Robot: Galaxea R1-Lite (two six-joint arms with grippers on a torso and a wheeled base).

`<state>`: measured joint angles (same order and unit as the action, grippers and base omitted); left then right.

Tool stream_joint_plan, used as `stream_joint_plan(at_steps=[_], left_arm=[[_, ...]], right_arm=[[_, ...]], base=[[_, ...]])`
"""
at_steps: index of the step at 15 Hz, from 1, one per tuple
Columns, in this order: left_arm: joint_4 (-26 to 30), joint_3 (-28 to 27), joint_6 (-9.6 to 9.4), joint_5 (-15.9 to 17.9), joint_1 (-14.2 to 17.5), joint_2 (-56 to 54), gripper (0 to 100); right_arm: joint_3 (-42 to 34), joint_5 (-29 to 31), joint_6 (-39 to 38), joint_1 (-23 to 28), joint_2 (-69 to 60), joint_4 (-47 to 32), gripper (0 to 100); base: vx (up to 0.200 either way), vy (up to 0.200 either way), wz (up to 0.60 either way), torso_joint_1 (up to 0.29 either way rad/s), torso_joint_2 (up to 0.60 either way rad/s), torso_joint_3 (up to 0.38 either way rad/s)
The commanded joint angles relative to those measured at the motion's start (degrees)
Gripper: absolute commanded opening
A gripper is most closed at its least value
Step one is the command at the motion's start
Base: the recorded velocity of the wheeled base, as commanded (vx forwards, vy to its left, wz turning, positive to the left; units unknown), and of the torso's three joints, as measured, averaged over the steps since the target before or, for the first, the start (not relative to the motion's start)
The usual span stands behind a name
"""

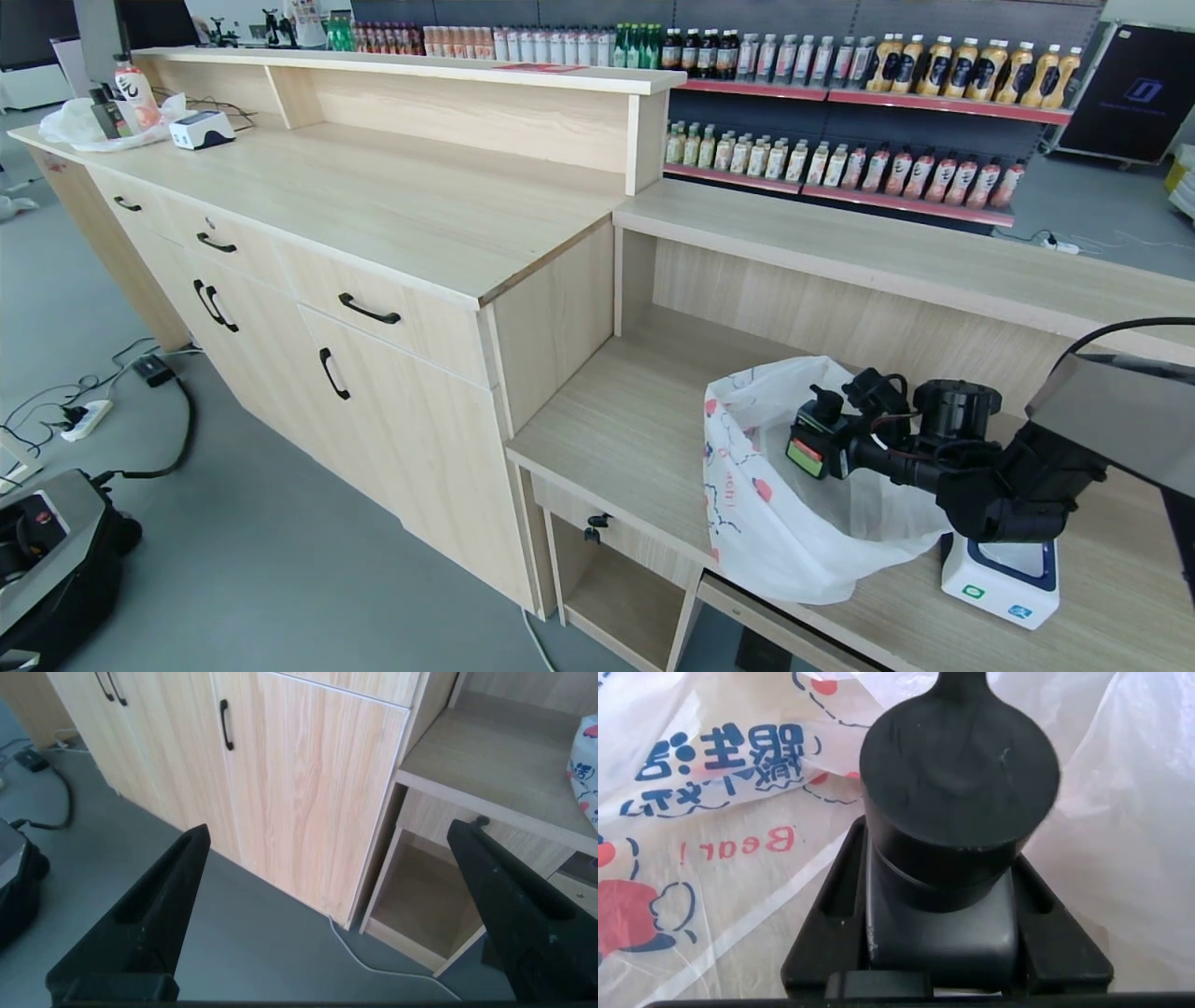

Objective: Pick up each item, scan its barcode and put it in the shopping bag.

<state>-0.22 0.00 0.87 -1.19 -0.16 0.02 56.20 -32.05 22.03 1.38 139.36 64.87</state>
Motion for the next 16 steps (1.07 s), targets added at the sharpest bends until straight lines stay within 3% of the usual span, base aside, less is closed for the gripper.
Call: stream_joint_plan(at_steps=[1,6,10,14,16], left_arm=[[-0.04,0.00,0.01,-0.04,-0.02,-0.02,100],[-0.04,0.00,0.01,-0.04,-0.02,-0.02,100],[-0.04,0.00,0.01,-0.04,-0.02,-0.02,100],[-0.04,0.00,0.01,-0.04,-0.02,-0.02,100],[-0.04,0.00,0.01,-0.04,-0.02,-0.02,100]], right_arm=[[-0.04,-0.03,0.03,0.03,0.30,-0.27,100],[-0.39,-0.03,-4.01,-1.20,-7.61,-1.23,100],[-4.08,-0.03,-4.63,-1.38,-26.07,-15.21,100],[-13.04,0.06,-2.25,6.44,-48.92,-30.68,100],[-15.42,2.69,3.64,11.98,-58.68,-38.24,100]], base=[[0.000,0.000,0.00,0.000,0.00,0.000],[0.000,0.000,0.00,0.000,0.00,0.000],[0.000,0.000,0.00,0.000,0.00,0.000],[0.000,0.000,0.00,0.000,0.00,0.000],[0.000,0.000,0.00,0.000,0.00,0.000]])
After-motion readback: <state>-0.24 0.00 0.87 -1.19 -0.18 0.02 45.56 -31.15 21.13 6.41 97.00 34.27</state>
